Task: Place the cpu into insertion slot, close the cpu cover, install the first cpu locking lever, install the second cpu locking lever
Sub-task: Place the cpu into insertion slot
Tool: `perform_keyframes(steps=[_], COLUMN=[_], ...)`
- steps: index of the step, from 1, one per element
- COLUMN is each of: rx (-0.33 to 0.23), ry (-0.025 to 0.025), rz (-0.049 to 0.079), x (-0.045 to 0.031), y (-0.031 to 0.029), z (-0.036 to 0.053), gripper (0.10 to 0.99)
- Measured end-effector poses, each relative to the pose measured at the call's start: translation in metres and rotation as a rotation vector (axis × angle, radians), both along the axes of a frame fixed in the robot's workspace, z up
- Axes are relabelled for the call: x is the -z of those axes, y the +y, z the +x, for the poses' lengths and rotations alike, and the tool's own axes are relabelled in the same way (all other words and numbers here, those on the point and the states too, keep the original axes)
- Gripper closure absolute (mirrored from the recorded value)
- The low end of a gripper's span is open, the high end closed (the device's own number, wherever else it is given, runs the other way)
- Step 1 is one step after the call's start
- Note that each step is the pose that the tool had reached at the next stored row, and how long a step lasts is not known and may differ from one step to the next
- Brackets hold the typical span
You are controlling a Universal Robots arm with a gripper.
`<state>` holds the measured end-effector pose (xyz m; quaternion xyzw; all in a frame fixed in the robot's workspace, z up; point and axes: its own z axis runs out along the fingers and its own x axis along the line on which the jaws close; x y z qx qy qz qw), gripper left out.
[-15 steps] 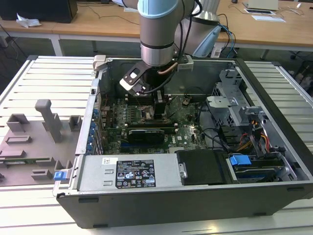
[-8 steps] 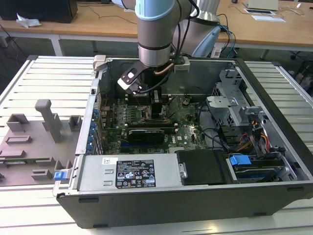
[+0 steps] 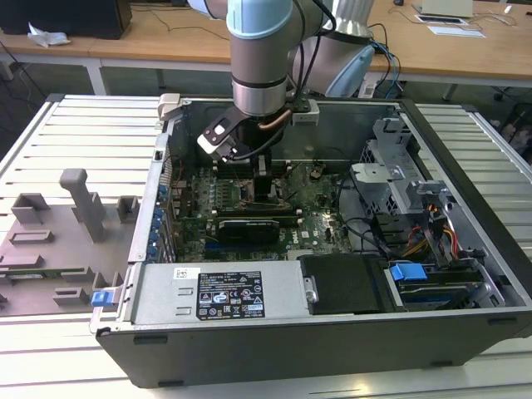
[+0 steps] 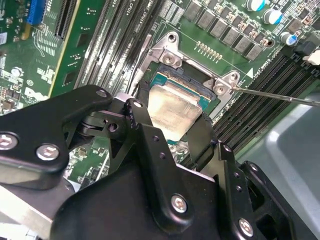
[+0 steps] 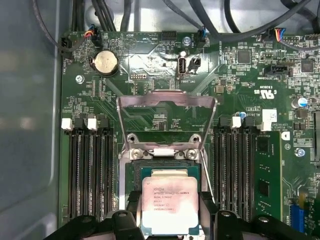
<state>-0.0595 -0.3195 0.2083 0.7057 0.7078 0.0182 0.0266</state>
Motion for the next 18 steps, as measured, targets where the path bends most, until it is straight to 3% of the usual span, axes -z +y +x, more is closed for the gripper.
perform_keyframes(steps=[12,18], rx=[0.000,0.000], ry=[0.0003,0.0001], rz=[0.000,0.000], x=[0.0090,0.0095], y=[0.0029,0.0030], z=[0.0001,0.0003], gripper=[0.541,0.541])
